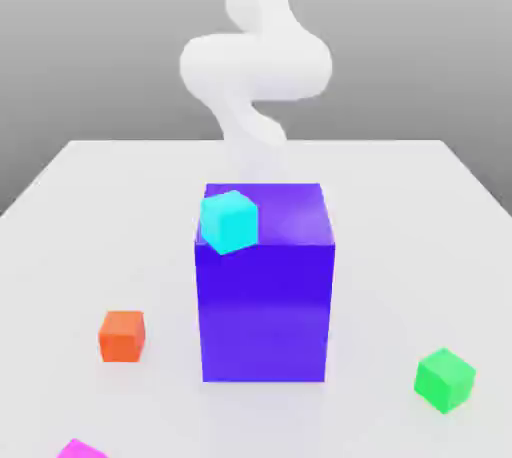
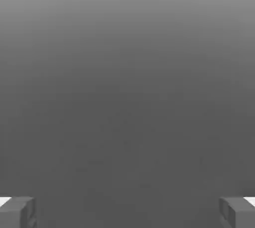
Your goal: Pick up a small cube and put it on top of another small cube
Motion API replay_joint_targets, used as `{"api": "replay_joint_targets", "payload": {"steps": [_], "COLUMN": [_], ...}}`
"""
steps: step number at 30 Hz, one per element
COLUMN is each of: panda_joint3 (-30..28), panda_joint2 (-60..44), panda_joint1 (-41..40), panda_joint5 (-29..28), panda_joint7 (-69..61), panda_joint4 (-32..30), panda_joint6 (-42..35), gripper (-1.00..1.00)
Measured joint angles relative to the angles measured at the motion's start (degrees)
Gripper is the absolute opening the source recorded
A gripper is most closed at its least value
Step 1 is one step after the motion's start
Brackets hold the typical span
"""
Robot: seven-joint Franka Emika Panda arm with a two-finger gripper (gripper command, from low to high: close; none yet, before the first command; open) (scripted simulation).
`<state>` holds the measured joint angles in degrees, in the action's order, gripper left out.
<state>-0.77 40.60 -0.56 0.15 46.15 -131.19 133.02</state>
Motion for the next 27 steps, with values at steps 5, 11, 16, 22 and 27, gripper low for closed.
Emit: {"api": "replay_joint_targets", "payload": {"steps": [5,11,16,22,27], "panda_joint3": [-1.7,-3.8,-5.5,-6.7,-7.5], "panda_joint2": [-10.7,-23.2,-33.6,-46.1,-56.5], "panda_joint1": [-1.1,-2.4,-3.6,-6.2,-8.0], "panda_joint5": [0.4,1.4,2.7,4.5,5.9], "panda_joint7": [0.6,0.9,0.8,0.5,0.3], "panda_joint4": [1.2,2.6,3.8,5.2,6.4], "panda_joint6": [2.5,5.5,8.0,10.9,13.3], "gripper": [0.0,0.0,0.0,0.0,0.0]}}
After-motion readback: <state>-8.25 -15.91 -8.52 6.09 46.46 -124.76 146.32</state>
